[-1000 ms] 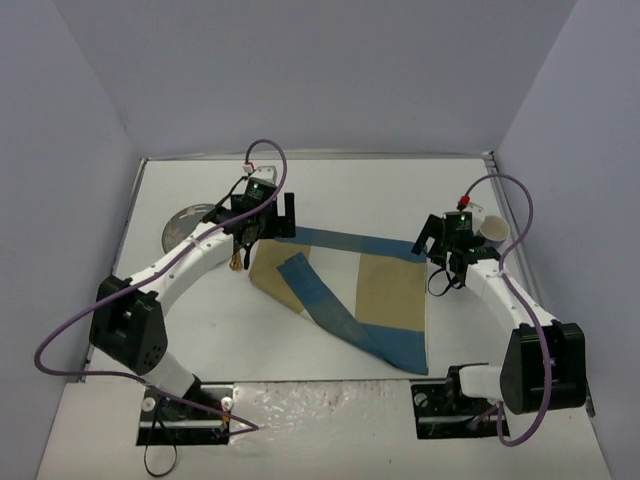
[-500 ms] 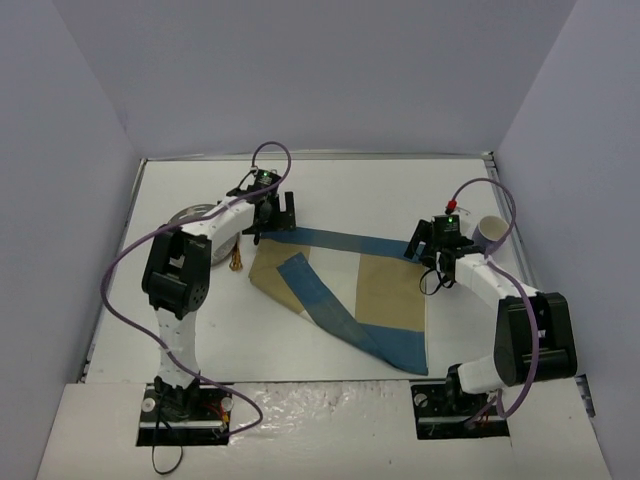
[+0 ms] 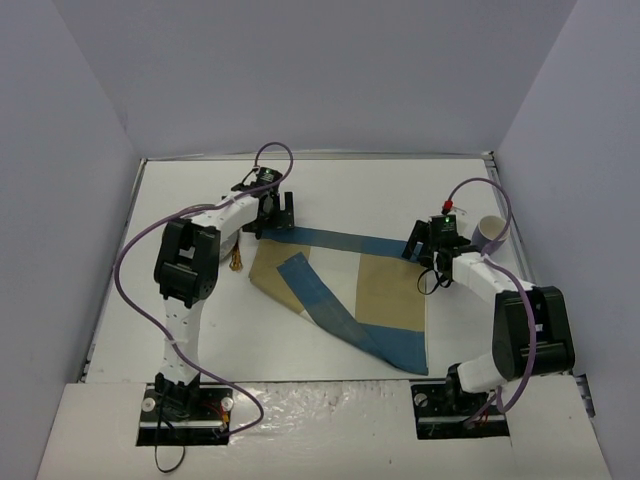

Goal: Set the dinner table for one person

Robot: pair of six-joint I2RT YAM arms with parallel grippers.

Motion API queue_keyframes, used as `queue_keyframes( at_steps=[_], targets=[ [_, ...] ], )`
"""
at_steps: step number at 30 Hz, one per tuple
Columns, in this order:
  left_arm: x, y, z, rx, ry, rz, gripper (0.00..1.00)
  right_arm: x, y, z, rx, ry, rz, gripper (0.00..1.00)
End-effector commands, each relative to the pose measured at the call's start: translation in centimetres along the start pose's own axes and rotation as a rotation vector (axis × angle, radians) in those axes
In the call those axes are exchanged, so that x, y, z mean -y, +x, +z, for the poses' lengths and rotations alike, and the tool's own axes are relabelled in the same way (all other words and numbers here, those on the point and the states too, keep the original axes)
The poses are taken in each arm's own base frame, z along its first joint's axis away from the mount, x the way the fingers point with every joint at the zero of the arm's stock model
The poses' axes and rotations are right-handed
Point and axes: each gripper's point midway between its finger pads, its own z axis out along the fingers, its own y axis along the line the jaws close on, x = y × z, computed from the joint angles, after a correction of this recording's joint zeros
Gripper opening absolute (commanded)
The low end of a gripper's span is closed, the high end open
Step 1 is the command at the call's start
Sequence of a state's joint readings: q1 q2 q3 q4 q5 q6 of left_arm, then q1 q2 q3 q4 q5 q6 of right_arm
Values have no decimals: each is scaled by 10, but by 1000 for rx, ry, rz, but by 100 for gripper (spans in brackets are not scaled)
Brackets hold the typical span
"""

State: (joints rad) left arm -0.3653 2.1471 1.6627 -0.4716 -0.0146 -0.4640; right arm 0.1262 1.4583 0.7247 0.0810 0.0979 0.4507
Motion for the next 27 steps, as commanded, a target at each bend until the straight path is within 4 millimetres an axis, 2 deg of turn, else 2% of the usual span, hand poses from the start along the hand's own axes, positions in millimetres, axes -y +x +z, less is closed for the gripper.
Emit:
queue_keyframes(
  at_steps=[1, 8, 12, 17, 22, 26, 27],
  targets=[
    [4, -17, -10, 33, 20, 2, 87, -7, -15, 5, 51, 3, -9, 93],
    [3, -9, -1, 12, 17, -4, 80, -13, -13, 18, 25, 16, -34, 93],
    [3, -3, 4, -2, 23, -10, 70, -14, -7, 28, -7, 24, -52, 93],
    [4, 13, 10, -32, 39, -25, 53, -17, 5, 39, -52, 24, -66, 93],
    [4, 19, 13, -41, 49, -33, 37, -19, 14, 44, -81, 27, -64, 89],
    [5, 22, 14, -48, 54, -37, 15, -19, 23, 47, -104, 28, -59, 78],
    [5, 22, 14, -47, 54, -37, 13, -19, 25, 46, -105, 30, -62, 75]
  ],
)
